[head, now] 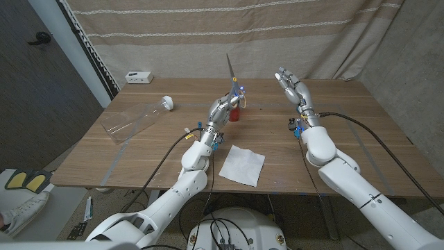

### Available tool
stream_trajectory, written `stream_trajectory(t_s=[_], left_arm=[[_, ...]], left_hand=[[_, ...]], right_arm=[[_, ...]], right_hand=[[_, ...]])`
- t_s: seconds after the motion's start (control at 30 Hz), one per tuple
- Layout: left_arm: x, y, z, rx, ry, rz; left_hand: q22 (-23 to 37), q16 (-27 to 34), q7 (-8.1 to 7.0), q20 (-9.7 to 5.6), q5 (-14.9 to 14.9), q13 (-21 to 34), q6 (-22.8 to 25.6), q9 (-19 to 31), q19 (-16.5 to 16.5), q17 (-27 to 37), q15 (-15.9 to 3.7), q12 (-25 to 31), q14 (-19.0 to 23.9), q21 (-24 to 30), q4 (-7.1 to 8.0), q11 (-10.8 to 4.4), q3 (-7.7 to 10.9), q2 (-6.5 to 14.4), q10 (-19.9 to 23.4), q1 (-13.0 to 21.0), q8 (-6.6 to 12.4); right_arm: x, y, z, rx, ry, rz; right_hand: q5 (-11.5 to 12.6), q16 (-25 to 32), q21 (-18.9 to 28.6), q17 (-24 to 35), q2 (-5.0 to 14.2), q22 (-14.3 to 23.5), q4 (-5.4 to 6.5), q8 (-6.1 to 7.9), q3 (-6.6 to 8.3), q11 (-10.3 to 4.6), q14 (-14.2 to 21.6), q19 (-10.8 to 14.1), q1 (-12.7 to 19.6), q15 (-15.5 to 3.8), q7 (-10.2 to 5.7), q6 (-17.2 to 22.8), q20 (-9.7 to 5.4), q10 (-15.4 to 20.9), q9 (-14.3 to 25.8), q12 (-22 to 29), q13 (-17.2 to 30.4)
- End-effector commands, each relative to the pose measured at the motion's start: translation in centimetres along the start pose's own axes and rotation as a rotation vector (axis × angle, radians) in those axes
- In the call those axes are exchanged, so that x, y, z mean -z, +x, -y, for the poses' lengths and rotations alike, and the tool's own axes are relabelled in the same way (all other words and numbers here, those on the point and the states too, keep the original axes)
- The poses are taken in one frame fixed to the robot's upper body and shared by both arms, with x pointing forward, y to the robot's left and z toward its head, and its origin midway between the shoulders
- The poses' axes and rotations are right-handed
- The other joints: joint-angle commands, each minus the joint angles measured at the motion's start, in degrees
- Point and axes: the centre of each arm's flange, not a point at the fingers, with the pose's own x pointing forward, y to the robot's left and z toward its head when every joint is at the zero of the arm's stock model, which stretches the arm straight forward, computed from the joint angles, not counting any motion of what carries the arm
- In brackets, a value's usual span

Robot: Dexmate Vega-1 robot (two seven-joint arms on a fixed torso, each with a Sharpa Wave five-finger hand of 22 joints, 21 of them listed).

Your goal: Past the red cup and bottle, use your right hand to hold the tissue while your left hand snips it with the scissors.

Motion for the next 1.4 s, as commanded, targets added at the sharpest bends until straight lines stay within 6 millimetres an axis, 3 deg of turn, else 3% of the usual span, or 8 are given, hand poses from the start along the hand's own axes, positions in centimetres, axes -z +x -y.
stream_trajectory(t_s=[0.03, 0.1, 0.2, 0.57, 0.7, 0.87, 1.13, 1.4], left_arm=[[-0.2, 0.3, 0.0, -0.002, -0.042, -0.006], [-0.1, 0.3, 0.0, -0.001, -0.053, -0.016], [0.0, 0.3, 0.0, 0.005, -0.064, -0.020], [-0.8, 0.1, -0.2, -0.001, -0.071, -0.008], [-0.8, 0.1, -0.2, 0.018, -0.069, -0.005], [-0.7, 0.3, -0.1, 0.047, -0.075, 0.001], [-0.5, 0.7, 0.0, 0.070, -0.090, 0.006], [-0.6, 0.9, -0.1, 0.067, -0.096, 0.019]], left_hand=[[0.2, 0.0, -3.35, -3.21, 0.2, 0.2, 3.3, 0.0, 0.5, -0.1, -10.32, -0.1, 0.8, -0.1, 4.35, -0.05, 5.15, 0.8, 0.5, 0.5, 0.03], [0.2, -0.1, -3.38, -3.18, 0.2, 0.2, 3.4, 0.0, 0.4, -0.2, -10.32, -0.2, 0.8, -0.2, 4.29, -0.07, 5.20, 0.7, 0.5, 0.5, 0.01], [0.2, -0.2, -3.45, -3.22, 0.2, 0.1, 3.5, 0.0, 0.6, -0.3, -10.31, -0.3, 0.9, -0.2, 4.25, -0.08, 5.24, 0.7, 0.6, 0.5, -0.01], [0.2, -0.4, -3.64, -3.54, 0.0, 0.0, 3.0, -0.3, 1.0, -0.8, -10.33, -1.1, 1.4, -0.5, 3.60, -0.24, 5.78, 0.3, 1.4, 1.1, -0.64], [0.2, -0.8, -4.99, -3.66, -0.2, 0.0, -0.5, -0.5, 1.3, -1.3, -10.18, -2.4, 1.5, -0.8, 3.21, -0.43, 6.21, -0.4, 1.4, 1.4, -2.75], [0.3, -1.3, -5.03, -3.47, -0.3, 0.1, -3.9, -0.7, 1.2, -1.6, -10.07, -3.8, 1.3, -1.3, 3.33, -0.67, 6.77, -0.5, 1.4, 1.3, -5.09], [0.4, -1.6, -5.17, -3.34, -0.5, 0.2, -5.8, -0.7, 1.2, -1.8, -10.03, -4.9, 1.4, -1.6, 3.90, -0.70, 7.34, 0.3, 1.4, 0.8, -6.60], [0.4, -1.8, -5.83, -2.98, -0.4, 0.3, -7.8, -0.5, 1.4, -1.9, -10.03, -5.9, 1.9, -1.9, 5.17, -0.60, 8.45, 3.0, 2.5, -0.4, -7.64]], right_arm=[[0.4, 0.4, 0.3, 0.003, 0.016, -0.001], [0.7, 0.5, 0.2, -0.007, 0.024, 0.004], [1.2, 0.5, 0.1, -0.014, 0.044, -0.010], [1.7, 0.8, -0.1, -0.016, 0.061, -0.010], [1.6, 0.9, -0.1, -0.014, 0.059, -0.009], [1.6, 0.9, -0.1, -0.010, 0.055, -0.008], [1.4, 0.9, 0.0, 0.004, 0.043, -0.005], [1.2, 1.3, -0.1, 0.006, 0.030, 0.003]], right_hand=[[0.4, 0.3, 0.4, 0.1, 0.19, 0.1, -0.31, 0.35, -0.17, -0.13, 0.5, 0.4, 0.1, -6.87, 0.08, 0.3, 0.11, 0.6, 0.1, 0.2, 0.2], [0.4, 0.3, 0.6, 0.0, 0.18, 0.1, -0.38, 0.31, -0.20, -0.17, 0.5, 1.2, 0.2, -6.90, 0.11, 0.3, -0.46, 0.6, 0.1, 0.2, 0.1], [0.5, 0.1, 1.1, -0.4, 0.18, 0.1, -0.57, 0.19, -0.30, -0.19, 0.1, 2.9, 0.1, -7.06, 0.11, 0.3, -2.64, 0.5, 0.0, 0.2, -0.1], [0.6, 0.0, 0.9, -0.7, 0.21, 0.2, -0.65, 0.14, -0.33, -0.21, -0.1, 2.5, 0.1, -7.25, 0.10, 0.3, -2.19, 0.4, 0.0, 0.1, -0.2], [0.6, 0.0, 0.9, -0.8, 0.22, 0.2, -0.67, 0.17, -0.35, -0.20, 0.0, 2.5, 0.1, -7.29, 0.08, 0.4, -2.07, 0.4, 0.0, 0.1, -0.2], [0.6, 0.1, 0.8, -0.8, 0.24, 0.2, -0.67, 0.19, -0.36, -0.19, 0.0, 2.5, 0.1, -7.29, 0.09, 0.5, -1.97, 0.5, 0.0, 0.2, -0.2], [0.6, 0.1, 0.8, -0.9, 0.28, 0.2, -0.69, 0.19, -0.38, -0.19, 0.0, 2.5, 0.0, -7.34, 0.01, 0.6, -1.88, 0.6, 0.0, 0.2, -0.3], [0.6, 0.1, 0.7, -1.1, 0.32, 0.2, -0.75, 0.24, -0.38, -0.18, 0.0, 2.4, 0.0, -7.46, -0.17, 0.8, -1.75, 0.7, 0.0, 0.3, -0.3]])
